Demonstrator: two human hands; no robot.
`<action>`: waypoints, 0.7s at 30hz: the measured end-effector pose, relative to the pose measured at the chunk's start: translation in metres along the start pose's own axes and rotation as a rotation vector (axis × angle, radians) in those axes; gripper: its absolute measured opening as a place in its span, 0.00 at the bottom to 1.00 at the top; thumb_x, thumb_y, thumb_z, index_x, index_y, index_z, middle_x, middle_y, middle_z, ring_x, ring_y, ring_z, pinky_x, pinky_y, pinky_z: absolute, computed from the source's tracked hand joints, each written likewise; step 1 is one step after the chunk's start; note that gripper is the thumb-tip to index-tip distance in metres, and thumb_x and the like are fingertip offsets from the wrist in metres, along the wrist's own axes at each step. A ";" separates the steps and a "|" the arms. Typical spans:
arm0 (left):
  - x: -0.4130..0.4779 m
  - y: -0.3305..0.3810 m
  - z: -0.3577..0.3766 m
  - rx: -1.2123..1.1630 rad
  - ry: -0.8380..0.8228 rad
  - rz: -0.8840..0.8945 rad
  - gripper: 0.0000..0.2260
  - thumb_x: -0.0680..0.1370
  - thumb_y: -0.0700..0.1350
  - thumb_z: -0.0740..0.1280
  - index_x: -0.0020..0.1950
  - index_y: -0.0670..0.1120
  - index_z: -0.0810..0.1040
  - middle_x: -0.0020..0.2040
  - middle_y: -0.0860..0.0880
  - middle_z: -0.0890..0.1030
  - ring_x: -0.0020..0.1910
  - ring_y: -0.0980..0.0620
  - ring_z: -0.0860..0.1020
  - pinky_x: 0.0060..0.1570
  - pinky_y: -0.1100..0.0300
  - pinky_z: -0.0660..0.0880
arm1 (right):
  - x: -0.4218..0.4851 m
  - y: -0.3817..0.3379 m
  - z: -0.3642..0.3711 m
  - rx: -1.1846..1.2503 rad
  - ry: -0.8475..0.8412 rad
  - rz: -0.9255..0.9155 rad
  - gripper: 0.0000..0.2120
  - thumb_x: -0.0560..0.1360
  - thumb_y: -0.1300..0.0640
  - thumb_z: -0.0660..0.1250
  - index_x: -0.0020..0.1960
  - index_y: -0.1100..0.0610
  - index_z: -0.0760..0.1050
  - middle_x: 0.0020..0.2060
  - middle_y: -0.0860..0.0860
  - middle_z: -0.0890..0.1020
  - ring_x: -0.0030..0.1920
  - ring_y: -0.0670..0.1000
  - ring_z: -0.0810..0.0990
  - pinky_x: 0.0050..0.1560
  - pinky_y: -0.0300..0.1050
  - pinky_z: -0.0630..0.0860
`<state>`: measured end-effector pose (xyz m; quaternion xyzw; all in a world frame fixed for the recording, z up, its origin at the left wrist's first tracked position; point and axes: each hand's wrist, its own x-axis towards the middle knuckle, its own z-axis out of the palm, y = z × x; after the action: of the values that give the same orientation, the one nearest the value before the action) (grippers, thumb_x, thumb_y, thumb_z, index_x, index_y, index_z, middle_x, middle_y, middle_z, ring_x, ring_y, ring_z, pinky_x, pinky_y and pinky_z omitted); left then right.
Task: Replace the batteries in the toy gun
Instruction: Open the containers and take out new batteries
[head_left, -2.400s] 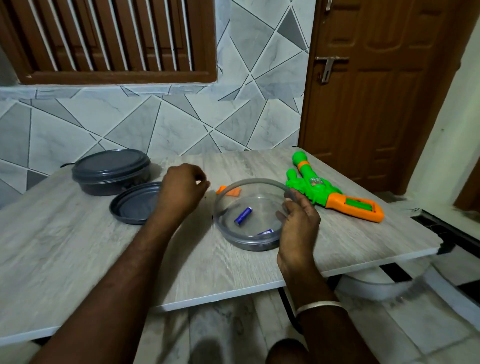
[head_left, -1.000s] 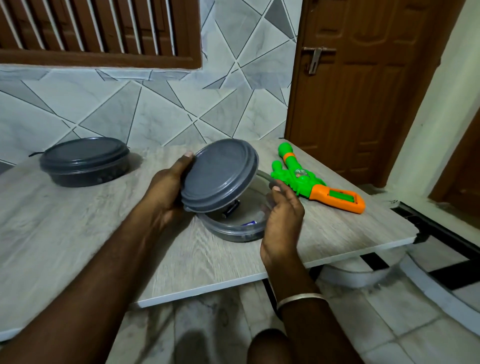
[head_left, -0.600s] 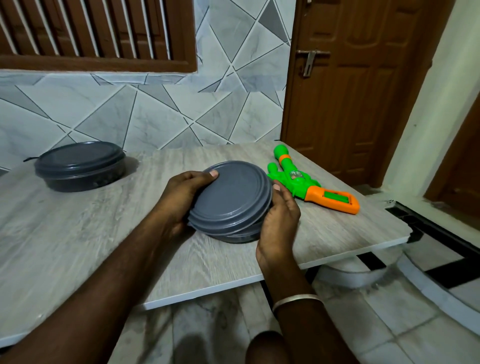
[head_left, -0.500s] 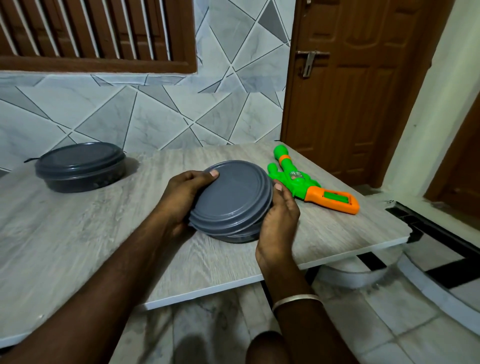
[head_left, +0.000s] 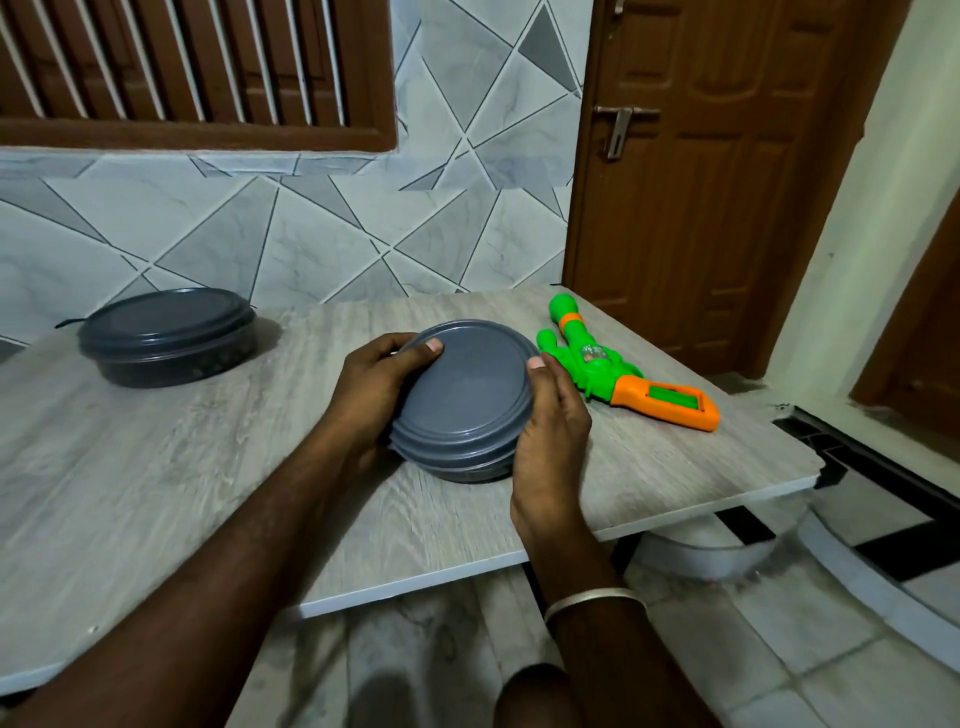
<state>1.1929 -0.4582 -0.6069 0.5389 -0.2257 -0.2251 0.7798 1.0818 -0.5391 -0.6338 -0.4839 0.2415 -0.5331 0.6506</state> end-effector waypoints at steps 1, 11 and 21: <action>0.000 0.002 0.000 -0.024 -0.014 -0.004 0.12 0.76 0.40 0.71 0.58 0.37 0.81 0.52 0.35 0.84 0.48 0.39 0.84 0.46 0.52 0.82 | 0.000 0.000 0.000 0.002 0.003 -0.008 0.17 0.80 0.50 0.63 0.67 0.53 0.76 0.60 0.46 0.81 0.58 0.42 0.80 0.56 0.38 0.78; 0.002 0.005 -0.004 -0.223 -0.168 -0.097 0.17 0.79 0.42 0.65 0.66 0.37 0.77 0.61 0.34 0.81 0.56 0.37 0.81 0.57 0.48 0.80 | 0.002 0.002 0.001 0.057 0.024 0.001 0.15 0.81 0.53 0.61 0.65 0.53 0.78 0.59 0.46 0.82 0.60 0.45 0.79 0.61 0.42 0.77; 0.000 0.005 -0.002 -0.263 -0.155 -0.182 0.22 0.79 0.48 0.67 0.68 0.37 0.77 0.62 0.34 0.80 0.57 0.37 0.81 0.58 0.45 0.79 | 0.004 0.007 0.002 0.066 0.004 -0.020 0.17 0.80 0.53 0.64 0.67 0.53 0.76 0.61 0.46 0.81 0.62 0.46 0.79 0.64 0.51 0.76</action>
<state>1.1949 -0.4547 -0.6025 0.4315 -0.2042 -0.3632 0.8001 1.0875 -0.5423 -0.6382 -0.4634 0.2204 -0.5484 0.6603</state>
